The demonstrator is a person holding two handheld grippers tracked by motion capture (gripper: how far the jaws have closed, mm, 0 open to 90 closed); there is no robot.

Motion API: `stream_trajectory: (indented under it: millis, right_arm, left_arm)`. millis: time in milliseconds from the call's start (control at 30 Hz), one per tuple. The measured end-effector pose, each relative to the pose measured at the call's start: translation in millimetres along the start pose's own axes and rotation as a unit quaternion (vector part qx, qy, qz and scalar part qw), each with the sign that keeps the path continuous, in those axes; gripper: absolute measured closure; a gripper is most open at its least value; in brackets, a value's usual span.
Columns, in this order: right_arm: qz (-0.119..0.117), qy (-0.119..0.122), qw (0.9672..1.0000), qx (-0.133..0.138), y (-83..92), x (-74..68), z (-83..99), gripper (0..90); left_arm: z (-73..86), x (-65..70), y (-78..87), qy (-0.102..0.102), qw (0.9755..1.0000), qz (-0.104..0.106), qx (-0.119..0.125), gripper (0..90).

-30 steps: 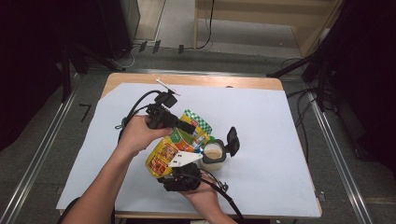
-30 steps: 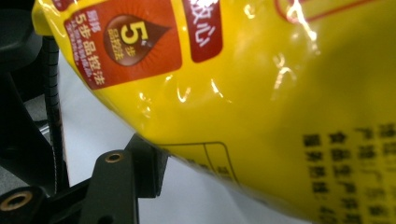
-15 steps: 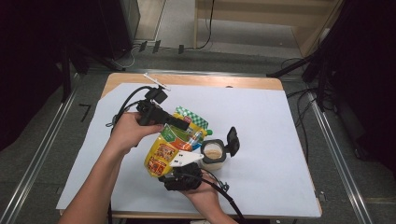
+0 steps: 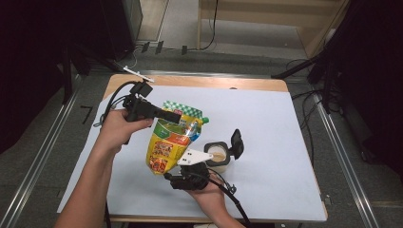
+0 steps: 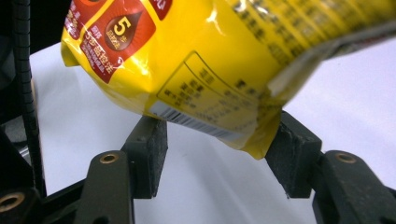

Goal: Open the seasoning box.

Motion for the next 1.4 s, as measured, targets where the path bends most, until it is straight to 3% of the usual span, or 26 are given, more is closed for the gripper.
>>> stream_trajectory:
  millis: [400,567,833,1000,1233,1367,1400]
  right_arm:
    - [0.006,-0.009,0.9998,0.018,7.0,7.1,-4.6,44.1]
    - [0.006,-0.009,0.9998,0.019,8.1,8.1,-4.8,44.6]
    - [0.005,-0.005,0.9998,0.017,7.1,7.3,-4.4,44.6]
    - [0.006,-0.002,0.9999,0.016,6.9,7.4,-4.5,44.7]
    - [0.011,0.0,0.9998,0.019,8.8,8.1,-5.2,45.0]
    - [0.01,0.002,0.9998,0.017,8.0,7.0,-4.6,45.1]
    - [0.01,0.003,0.9998,0.017,7.9,6.7,-4.5,45.1]
  left_arm:
    - [0.5,-4.4,25.6,-0.005,0.9991,0.005,0.042,90.0]
    - [0.4,-8.8,32.4,-0.003,0.9984,-0.008,0.056,90.0]
    - [-4.1,-32.3,33.4,0.008,0.9954,-0.054,0.078,90.0]
    - [-4.9,-49.3,26.7,0.011,0.9943,-0.062,0.086,90.0]
    - [-7.9,-57.0,26.2,-0.016,0.9902,-0.092,0.104,90.0]
    - [-3.8,-71.4,25.9,0.003,0.9896,-0.099,0.105,89.6]
    - [-2.0,-75.5,26.6,0.011,0.9905,-0.084,0.109,89.5]
Point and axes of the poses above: each handheld gripper's, and its own axes: y roughly backward along the jaws, z roughly out of its underside, x roughly to its right, the point moved 7 cm from there along -y, roughly forward along the jaws, and after that the axes turned 8 degrees about -x, right-handed, at the moved point
